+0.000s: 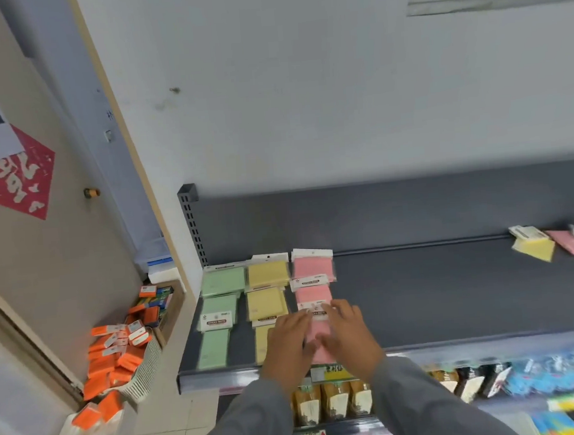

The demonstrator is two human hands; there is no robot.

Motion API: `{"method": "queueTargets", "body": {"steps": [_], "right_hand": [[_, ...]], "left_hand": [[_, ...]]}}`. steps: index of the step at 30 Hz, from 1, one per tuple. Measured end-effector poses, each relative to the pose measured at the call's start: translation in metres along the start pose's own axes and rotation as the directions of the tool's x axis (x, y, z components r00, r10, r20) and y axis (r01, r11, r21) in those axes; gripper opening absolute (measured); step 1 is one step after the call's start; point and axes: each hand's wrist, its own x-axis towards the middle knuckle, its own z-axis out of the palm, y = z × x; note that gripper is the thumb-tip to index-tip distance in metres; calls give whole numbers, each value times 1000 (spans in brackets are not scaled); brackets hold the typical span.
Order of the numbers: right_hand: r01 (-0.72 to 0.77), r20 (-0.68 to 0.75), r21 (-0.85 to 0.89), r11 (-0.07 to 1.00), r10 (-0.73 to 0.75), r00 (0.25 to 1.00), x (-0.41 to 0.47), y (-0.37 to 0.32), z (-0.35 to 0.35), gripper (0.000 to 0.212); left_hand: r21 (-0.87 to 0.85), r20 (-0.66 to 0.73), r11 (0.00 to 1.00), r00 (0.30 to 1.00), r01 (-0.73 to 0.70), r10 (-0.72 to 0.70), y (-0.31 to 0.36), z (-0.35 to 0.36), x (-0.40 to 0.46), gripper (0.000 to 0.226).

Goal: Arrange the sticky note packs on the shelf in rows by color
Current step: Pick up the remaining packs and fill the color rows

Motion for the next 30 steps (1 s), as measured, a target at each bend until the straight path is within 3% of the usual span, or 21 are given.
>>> {"method": "queueTargets", "body": {"steps": [6,13,18,24,30], "right_hand": [[-79,-49,-39,996,77,996,1,3,6,45],[-82,-90,99,992,91,992,-6,10,8,41],[-32,-169,22,999,35,985,-11,18,-12,49],[-110,-289,-69,991,86,953,-26,71,-61,55],[-372,-462,-113,922,283,841,-68,195,-162,55]], "left_hand": [[167,3,986,1000,25,-25,1,4,9,50],[77,-40,997,999,30,-27,-2,11,5,50],[135,-119,991,993,3,13,12,1,13,51],[177,-78,967,977,-182,198,95,20,57,59],[192,26,903,921,-385,388,221,97,105,58]]}}
